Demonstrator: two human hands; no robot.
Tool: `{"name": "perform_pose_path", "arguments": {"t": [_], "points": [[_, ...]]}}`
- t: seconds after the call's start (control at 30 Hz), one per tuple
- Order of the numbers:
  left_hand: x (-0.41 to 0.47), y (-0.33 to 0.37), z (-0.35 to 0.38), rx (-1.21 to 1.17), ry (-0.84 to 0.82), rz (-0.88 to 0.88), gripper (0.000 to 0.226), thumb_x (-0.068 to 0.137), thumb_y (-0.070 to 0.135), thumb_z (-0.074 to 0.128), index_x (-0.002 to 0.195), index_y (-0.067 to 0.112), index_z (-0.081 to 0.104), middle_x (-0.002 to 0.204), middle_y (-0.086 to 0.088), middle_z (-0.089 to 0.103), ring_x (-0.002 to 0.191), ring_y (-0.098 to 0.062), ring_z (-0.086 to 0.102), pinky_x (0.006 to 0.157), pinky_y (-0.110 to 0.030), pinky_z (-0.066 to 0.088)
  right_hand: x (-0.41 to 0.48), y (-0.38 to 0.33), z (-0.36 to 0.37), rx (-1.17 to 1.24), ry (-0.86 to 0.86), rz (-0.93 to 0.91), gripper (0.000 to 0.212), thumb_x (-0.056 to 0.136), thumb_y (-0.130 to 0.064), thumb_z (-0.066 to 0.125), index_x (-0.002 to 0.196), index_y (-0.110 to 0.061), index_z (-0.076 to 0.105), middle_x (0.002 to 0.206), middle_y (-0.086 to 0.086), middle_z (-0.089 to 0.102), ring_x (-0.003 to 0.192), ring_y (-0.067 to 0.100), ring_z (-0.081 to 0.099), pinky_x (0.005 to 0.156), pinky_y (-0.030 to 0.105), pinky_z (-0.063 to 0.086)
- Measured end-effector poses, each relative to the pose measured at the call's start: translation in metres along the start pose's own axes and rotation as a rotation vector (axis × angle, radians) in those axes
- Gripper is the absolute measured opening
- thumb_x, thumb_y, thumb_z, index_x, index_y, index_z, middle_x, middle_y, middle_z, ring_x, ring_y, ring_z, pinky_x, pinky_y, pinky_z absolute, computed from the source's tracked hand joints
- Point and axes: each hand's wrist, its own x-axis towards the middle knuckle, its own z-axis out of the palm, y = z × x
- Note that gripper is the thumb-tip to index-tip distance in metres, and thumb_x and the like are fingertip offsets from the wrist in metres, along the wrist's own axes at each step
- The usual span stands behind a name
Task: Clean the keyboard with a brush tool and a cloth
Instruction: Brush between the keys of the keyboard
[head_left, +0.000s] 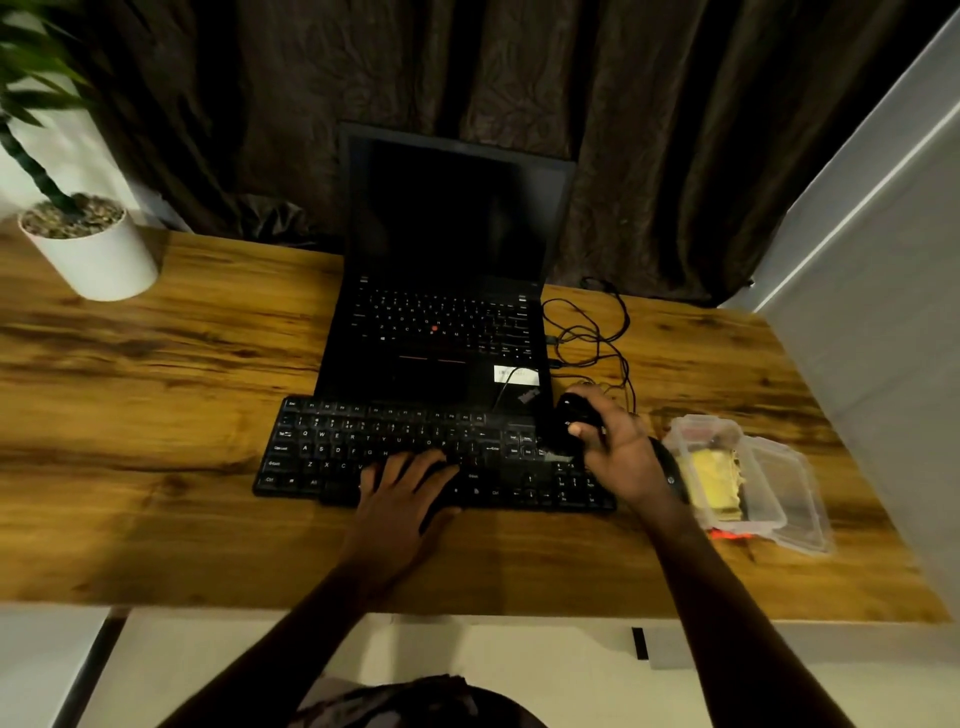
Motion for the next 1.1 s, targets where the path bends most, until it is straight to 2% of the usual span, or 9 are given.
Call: {"name": "perform_pose_path", "arguments": {"t": [0.07,0.17,0.27,0.33,0.43,0.5,0.67,0.93,1.1], "points": [[-0.001,0.0,0.0,-0.004,-0.003,-0.003,0.052,0.098,0.06,0.029,0.133,0.03,0.053,0.138,0.003,0.051,0.124,-0.021,0.042,0.096,-0.054,0.043,-0.004,0.005,-0.012,-0.002,0.011,0.026,0.047,0.095,-0.001,0.058,0.132,-0.03,0.053,0.105,-0.006,0.057,0.089,0.004,0.058,0.06,0.016,0.055],[0.001,0.001,-0.001,-0.01,0.003,-0.004,0.052,0.098,0.06,0.029,0.133,0.029,0.054,0.137,0.003,0.052,0.124,-0.021,0.041,0.095,-0.055,0.044,-0.005,0.015,-0.023,-0.073,0.02,0.077,0.047,0.095,-0.005,0.059,0.136,-0.027,0.052,0.109,0.001,0.056,0.098,0.02,0.061,0.072,0.037,0.061],[0.0,0.001,0.0,0.002,0.01,0.001,0.052,0.097,0.06,0.031,0.132,0.029,0.054,0.137,0.003,0.052,0.123,-0.021,0.042,0.095,-0.054,0.044,-0.003,0.007,-0.012,-0.103,-0.015,0.07,0.05,0.095,-0.01,0.059,0.136,-0.039,0.049,0.114,0.006,0.06,0.105,0.028,0.058,0.079,0.046,0.058],[-0.001,0.001,0.0,0.015,0.018,0.004,0.051,0.097,0.059,0.034,0.132,0.029,0.055,0.137,0.004,0.051,0.122,-0.021,0.043,0.096,-0.052,0.043,0.001,-0.004,0.002,-0.07,-0.043,0.021,0.049,0.097,-0.014,0.057,0.131,-0.048,0.047,0.11,0.001,0.062,0.099,0.024,0.061,0.072,0.042,0.06],[0.0,0.001,0.0,0.02,0.036,0.005,0.05,0.096,0.057,0.036,0.131,0.028,0.056,0.137,0.003,0.051,0.122,-0.021,0.042,0.096,-0.052,0.043,0.007,-0.023,0.016,0.005,-0.043,0.005,0.044,0.097,-0.006,0.055,0.13,-0.035,0.05,0.098,-0.012,0.056,0.087,0.009,0.059,0.058,0.014,0.051],[0.001,0.002,0.001,0.018,0.039,0.008,0.05,0.096,0.058,0.036,0.131,0.028,0.055,0.137,0.002,0.052,0.122,-0.022,0.043,0.096,-0.054,0.043,0.011,-0.02,0.019,0.018,-0.05,0.007,0.042,0.098,-0.008,0.055,0.133,-0.032,0.052,0.105,-0.004,0.058,0.09,0.013,0.061,0.058,0.016,0.055],[-0.001,0.0,0.003,0.012,0.047,0.019,0.05,0.097,0.058,0.033,0.13,0.028,0.056,0.136,0.003,0.051,0.122,-0.021,0.043,0.095,-0.053,0.044,0.008,0.007,0.001,-0.127,-0.064,0.102,0.053,0.096,-0.022,0.058,0.132,-0.056,0.04,0.12,0.011,0.058,0.104,0.027,0.059,0.078,0.049,0.061],[0.0,0.002,0.002,-0.015,0.017,-0.009,0.05,0.096,0.058,0.037,0.133,0.03,0.054,0.139,0.002,0.05,0.126,-0.021,0.041,0.1,-0.053,0.041,0.016,-0.03,0.036,-0.048,-0.114,0.033,0.054,0.096,-0.019,0.057,0.131,-0.056,0.04,0.122,0.006,0.055,0.112,0.026,0.055,0.08,0.05,0.059],[-0.001,0.002,0.001,-0.017,0.018,-0.011,0.05,0.096,0.058,0.036,0.134,0.03,0.055,0.14,0.004,0.05,0.126,-0.02,0.041,0.101,-0.051,0.04,0.02,-0.019,0.017,-0.095,-0.079,0.024,0.051,0.096,-0.013,0.059,0.136,-0.043,0.045,0.111,0.002,0.058,0.089,0.014,0.06,0.07,0.036,0.061]]}}
